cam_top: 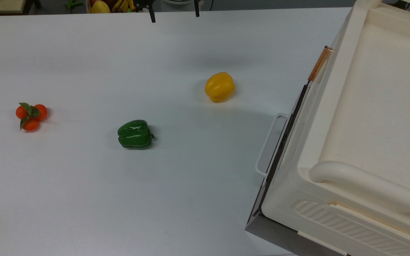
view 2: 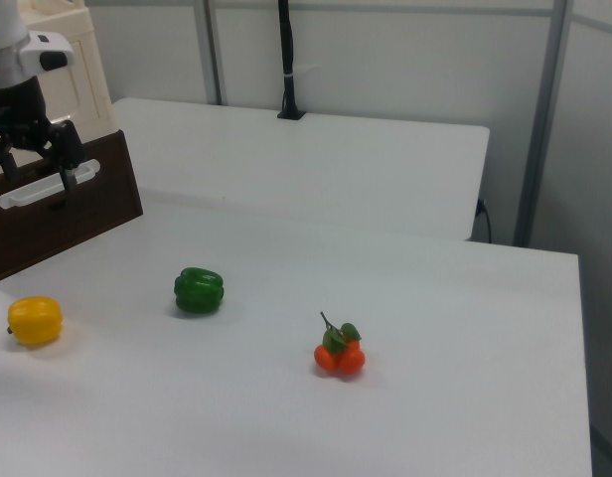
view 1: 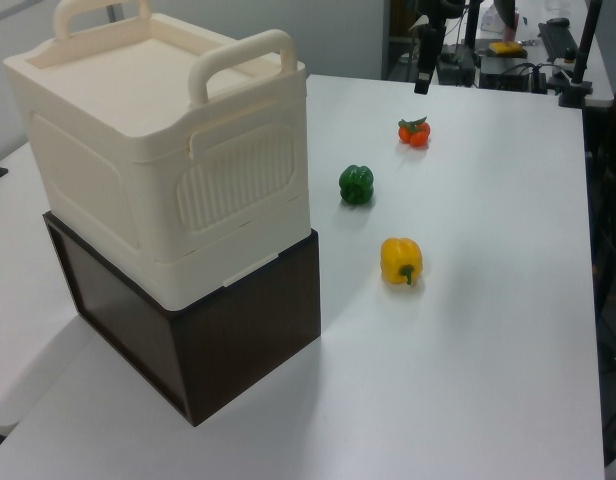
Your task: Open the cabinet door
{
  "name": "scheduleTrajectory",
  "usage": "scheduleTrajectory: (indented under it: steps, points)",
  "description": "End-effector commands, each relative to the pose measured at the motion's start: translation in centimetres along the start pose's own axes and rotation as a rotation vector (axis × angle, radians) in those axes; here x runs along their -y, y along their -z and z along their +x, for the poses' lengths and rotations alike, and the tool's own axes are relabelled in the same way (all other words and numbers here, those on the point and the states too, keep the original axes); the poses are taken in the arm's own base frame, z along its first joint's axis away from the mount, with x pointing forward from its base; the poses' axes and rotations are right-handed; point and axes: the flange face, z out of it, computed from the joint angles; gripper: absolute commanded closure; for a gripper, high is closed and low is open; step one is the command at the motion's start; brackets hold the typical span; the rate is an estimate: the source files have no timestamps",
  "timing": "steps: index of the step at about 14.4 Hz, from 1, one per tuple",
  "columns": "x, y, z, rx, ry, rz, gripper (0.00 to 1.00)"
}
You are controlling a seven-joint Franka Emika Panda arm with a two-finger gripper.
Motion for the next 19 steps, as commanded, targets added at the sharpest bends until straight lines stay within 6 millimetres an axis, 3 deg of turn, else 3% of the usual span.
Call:
scheduleTrajectory:
  steps: [1, 3, 5, 8, 11, 16, 19]
  points:
    - [0.3, 0.0, -0.2, 0.000, 0.014, 0.010, 0.00]
    - [0.7, 0.0, -0.1, -0.004, 0.066, 0.013, 0.00]
    - [2.5, 0.5, 0.2, -0.019, 0.178, 0.016, 0.00]
    - [3.8, -1.3, 2.7, -0.016, 0.316, 0.051, 0.00]
    - [5.7, -1.5, 3.7, -0.043, 0.446, 0.076, 0.01]
    - [9.6, -1.1, 4.3, -0.115, 0.521, 0.083, 0.29]
    - [11.8, -1.7, 5.3, -0.183, 0.545, 0.090, 0.32]
